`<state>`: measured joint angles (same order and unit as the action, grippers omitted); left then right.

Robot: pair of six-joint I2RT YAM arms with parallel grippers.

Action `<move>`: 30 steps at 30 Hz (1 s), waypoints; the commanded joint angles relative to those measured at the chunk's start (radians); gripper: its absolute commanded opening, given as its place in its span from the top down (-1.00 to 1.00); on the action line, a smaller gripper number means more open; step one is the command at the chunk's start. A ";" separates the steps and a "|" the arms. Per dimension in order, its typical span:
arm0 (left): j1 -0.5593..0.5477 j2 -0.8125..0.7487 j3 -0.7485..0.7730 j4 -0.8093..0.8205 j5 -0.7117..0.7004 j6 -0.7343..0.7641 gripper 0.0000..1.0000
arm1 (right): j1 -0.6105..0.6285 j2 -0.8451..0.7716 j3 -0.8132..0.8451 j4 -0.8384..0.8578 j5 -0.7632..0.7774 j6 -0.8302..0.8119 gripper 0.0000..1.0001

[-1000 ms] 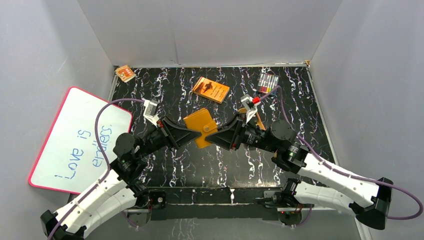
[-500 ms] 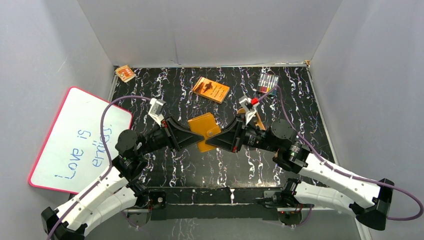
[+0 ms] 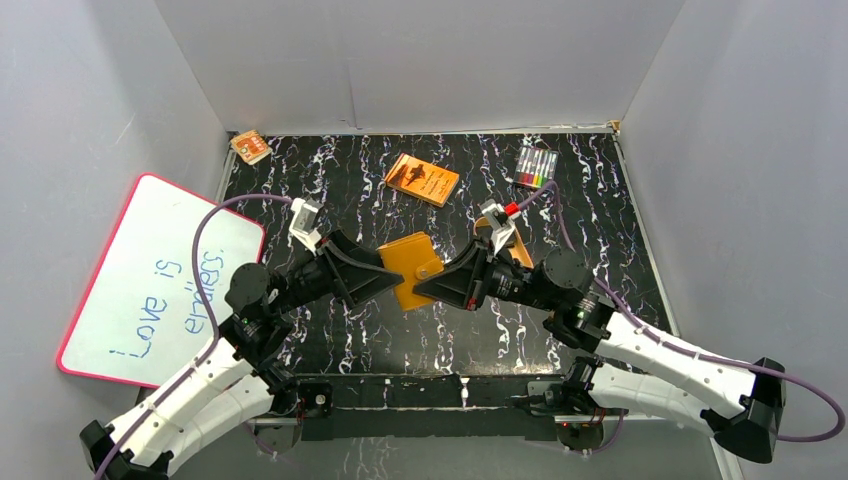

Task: Put the credit cards into the card holder
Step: Place the card holder at the center of the board.

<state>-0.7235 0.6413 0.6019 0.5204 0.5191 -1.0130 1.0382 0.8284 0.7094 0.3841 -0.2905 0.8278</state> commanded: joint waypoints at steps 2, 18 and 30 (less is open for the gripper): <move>-0.003 -0.014 -0.022 0.086 -0.031 0.006 -0.15 | 0.001 -0.003 -0.049 0.207 0.013 0.096 1.00; -0.004 0.005 -0.026 0.052 0.023 0.019 -0.01 | 0.001 -0.014 -0.147 0.368 0.044 0.179 1.00; -0.003 0.013 -0.029 0.046 0.043 0.015 0.32 | 0.002 0.016 -0.136 0.371 0.028 0.179 1.00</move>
<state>-0.7235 0.6517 0.5648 0.5419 0.5324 -1.0070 1.0382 0.8464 0.5594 0.6613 -0.2646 0.9985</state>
